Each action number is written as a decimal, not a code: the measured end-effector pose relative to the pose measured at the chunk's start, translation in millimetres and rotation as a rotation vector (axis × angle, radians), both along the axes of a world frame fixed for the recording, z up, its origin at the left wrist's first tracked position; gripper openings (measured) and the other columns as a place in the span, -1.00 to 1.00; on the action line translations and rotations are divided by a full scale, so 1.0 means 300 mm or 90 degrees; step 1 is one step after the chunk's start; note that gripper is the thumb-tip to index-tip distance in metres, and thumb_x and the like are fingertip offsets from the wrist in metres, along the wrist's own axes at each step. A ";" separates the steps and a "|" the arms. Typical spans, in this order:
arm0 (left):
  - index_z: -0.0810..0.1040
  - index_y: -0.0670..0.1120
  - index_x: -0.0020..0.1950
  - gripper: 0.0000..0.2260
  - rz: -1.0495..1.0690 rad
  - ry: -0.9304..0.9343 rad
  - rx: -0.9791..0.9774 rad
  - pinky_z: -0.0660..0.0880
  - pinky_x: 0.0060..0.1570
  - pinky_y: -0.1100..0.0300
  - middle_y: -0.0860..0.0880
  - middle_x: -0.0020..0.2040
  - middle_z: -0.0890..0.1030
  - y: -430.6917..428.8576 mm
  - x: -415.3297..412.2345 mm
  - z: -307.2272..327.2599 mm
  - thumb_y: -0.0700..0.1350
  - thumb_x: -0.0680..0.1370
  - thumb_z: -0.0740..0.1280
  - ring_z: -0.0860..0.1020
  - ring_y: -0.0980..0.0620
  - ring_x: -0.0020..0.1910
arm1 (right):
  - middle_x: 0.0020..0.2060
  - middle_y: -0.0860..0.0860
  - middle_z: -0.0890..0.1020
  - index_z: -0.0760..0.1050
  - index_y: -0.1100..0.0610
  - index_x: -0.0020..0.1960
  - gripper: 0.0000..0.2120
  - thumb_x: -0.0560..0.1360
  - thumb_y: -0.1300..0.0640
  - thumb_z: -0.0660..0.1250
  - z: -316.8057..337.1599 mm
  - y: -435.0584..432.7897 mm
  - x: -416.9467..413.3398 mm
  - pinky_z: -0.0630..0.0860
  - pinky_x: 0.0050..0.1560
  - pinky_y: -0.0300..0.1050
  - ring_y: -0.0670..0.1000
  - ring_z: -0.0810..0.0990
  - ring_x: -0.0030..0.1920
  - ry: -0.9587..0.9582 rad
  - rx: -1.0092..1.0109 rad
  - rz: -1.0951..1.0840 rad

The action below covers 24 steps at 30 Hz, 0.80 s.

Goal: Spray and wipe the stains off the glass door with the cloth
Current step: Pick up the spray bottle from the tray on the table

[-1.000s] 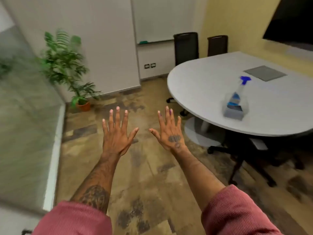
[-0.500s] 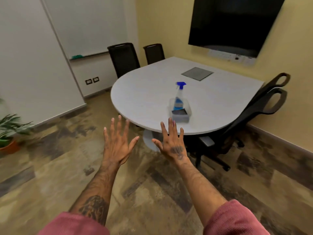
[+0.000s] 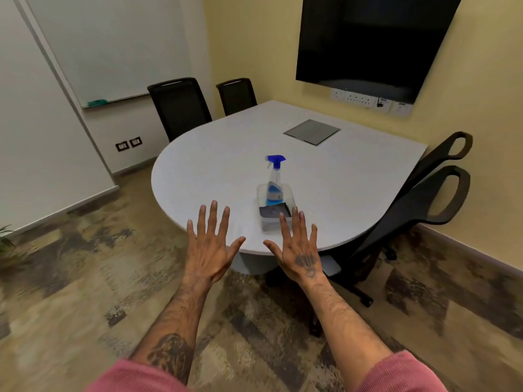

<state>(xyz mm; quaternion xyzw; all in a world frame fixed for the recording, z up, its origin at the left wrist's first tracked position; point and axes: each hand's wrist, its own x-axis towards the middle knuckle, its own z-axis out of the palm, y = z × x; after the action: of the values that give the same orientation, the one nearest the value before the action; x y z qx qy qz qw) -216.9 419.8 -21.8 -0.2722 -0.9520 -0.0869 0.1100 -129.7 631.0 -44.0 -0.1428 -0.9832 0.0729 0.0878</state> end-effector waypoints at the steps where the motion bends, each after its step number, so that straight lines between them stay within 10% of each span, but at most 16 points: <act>1: -0.27 0.03 0.63 -0.24 -0.003 0.001 -0.002 -0.19 0.54 -0.27 -0.07 0.63 -0.33 0.029 -0.030 -0.006 0.41 0.54 -0.23 -0.32 -0.13 0.61 | 0.55 0.11 -0.38 -0.43 -0.03 0.53 -0.18 0.44 -0.46 -0.32 -0.006 0.025 -0.023 -0.24 0.54 0.32 0.15 -0.34 0.58 0.006 -0.001 -0.004; 24: -0.30 0.05 0.60 -0.22 -0.080 -0.101 0.018 -0.14 0.58 -0.09 -0.01 0.60 -0.38 0.488 -0.780 -0.184 0.45 0.50 -0.28 -0.29 -0.05 0.62 | 0.62 0.01 -0.27 -0.26 -0.07 0.62 -0.19 0.50 -0.44 -0.19 -0.189 0.444 -0.747 -0.07 0.55 0.17 0.07 -0.26 0.62 0.004 -0.157 -0.114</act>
<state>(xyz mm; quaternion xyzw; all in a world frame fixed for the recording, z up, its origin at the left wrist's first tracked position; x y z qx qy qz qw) -450.9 566.3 -76.9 -0.3218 -0.9375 -0.1281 0.0325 -353.7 764.3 -100.8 -0.2390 -0.9499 0.1854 0.0785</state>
